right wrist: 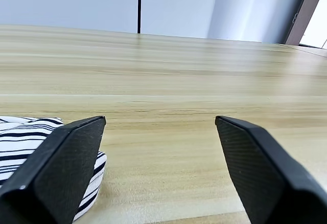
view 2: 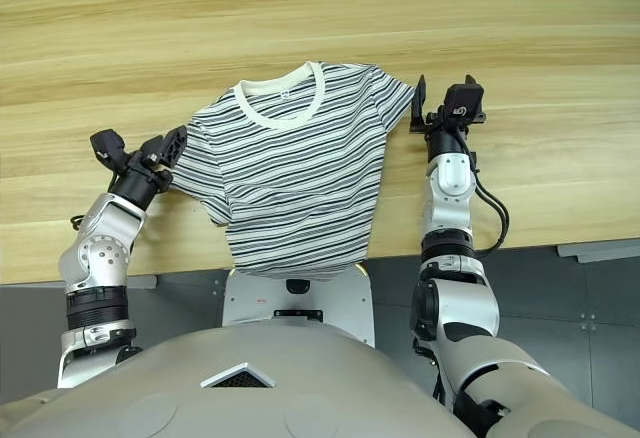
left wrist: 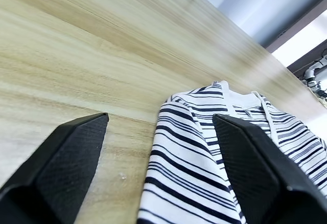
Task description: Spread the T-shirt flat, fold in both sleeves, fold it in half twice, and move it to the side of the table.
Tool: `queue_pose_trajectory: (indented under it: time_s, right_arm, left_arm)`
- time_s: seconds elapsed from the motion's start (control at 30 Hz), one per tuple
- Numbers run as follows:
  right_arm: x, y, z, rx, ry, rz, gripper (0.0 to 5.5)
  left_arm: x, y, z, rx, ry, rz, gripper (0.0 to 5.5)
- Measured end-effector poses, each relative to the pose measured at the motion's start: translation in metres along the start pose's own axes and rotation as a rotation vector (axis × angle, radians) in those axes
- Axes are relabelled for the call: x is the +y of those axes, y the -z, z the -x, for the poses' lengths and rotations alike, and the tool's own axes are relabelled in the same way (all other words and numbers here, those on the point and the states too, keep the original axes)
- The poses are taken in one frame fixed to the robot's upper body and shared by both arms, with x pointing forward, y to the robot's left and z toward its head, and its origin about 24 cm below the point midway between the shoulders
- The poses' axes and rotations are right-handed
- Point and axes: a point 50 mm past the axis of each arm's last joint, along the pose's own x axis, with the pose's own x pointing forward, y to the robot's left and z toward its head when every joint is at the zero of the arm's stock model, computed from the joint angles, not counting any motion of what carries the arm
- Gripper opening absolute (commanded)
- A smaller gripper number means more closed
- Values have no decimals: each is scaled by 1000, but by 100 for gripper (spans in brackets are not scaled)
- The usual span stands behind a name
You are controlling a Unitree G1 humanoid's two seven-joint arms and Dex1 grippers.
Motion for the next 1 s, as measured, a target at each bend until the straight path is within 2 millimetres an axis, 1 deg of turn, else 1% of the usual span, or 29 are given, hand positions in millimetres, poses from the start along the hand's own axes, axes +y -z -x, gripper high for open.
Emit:
queue_pose_trajectory:
  time_s: [0.33,0.5,0.63,0.73,0.77,0.8,1.0]
  right_arm:
    - [4,-3,0,-16,-7,8,398]
    - [5,-3,0,-19,-9,8,398]
    - [6,-3,0,-20,-11,7,398]
    - [6,-3,0,-20,-12,6,398]
    - [6,-3,0,-20,-12,6,403]
    - [6,-3,0,-20,-12,6,403]
    - [6,-3,0,-20,-9,6,403]
  left_arm:
    - [-7,4,-27,32,93,21,380]
    - [-6,5,-39,54,98,5,380]
    - [-5,6,-43,51,104,7,380]
    - [-5,6,-47,49,100,-31,380]
    - [-5,7,-47,48,103,-33,362]
    - [-5,7,-47,48,105,-40,355]
    - [-4,11,-45,67,111,-83,246]
